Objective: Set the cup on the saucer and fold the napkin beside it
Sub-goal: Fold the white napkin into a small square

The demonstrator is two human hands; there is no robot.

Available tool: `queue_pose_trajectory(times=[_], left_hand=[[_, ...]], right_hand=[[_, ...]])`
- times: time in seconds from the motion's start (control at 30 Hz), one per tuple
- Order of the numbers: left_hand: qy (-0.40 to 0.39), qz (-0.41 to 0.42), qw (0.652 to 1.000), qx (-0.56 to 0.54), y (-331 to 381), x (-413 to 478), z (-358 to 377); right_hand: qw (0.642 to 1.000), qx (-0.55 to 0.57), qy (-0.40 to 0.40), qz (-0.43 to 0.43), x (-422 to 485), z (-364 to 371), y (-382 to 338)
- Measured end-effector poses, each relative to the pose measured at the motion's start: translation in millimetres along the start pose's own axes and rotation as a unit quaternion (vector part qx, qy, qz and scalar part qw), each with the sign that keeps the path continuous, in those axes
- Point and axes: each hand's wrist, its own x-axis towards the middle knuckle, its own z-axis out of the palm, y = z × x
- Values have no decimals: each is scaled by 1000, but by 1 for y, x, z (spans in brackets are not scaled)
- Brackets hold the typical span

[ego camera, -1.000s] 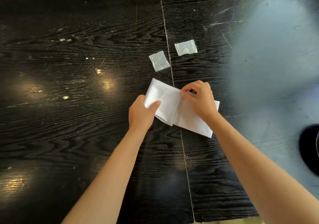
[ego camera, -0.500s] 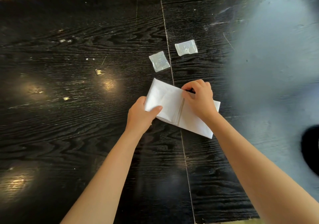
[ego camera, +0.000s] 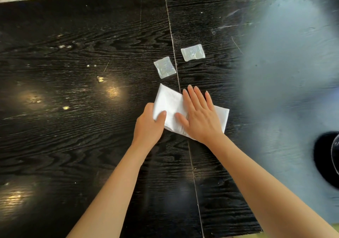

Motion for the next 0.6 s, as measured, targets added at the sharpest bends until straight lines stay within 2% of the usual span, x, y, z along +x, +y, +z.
queue_pose_trajectory(times=[0.1, 0.17, 0.23, 0.4, 0.53, 0.6], left_hand=[[44, 22, 999, 3, 10, -10, 1], [74, 20, 997, -23, 17, -15, 3], [104, 22, 993, -47, 24, -22, 6], [181, 76, 977, -81, 37, -44, 25], [218, 143, 959, -107, 43, -55, 55], [223, 175, 953, -107, 43, -58, 75]], right_hand=[[991, 137, -2, -1, 0, -15, 6], [980, 194, 41, 16, -9, -28, 18], [986, 145, 71, 32, -27, -32, 34], [996, 66, -31, 49, -62, -14, 36], [995, 71, -8, 68, -57, -5, 30], [988, 146, 8, 55, -58, -5, 35]])
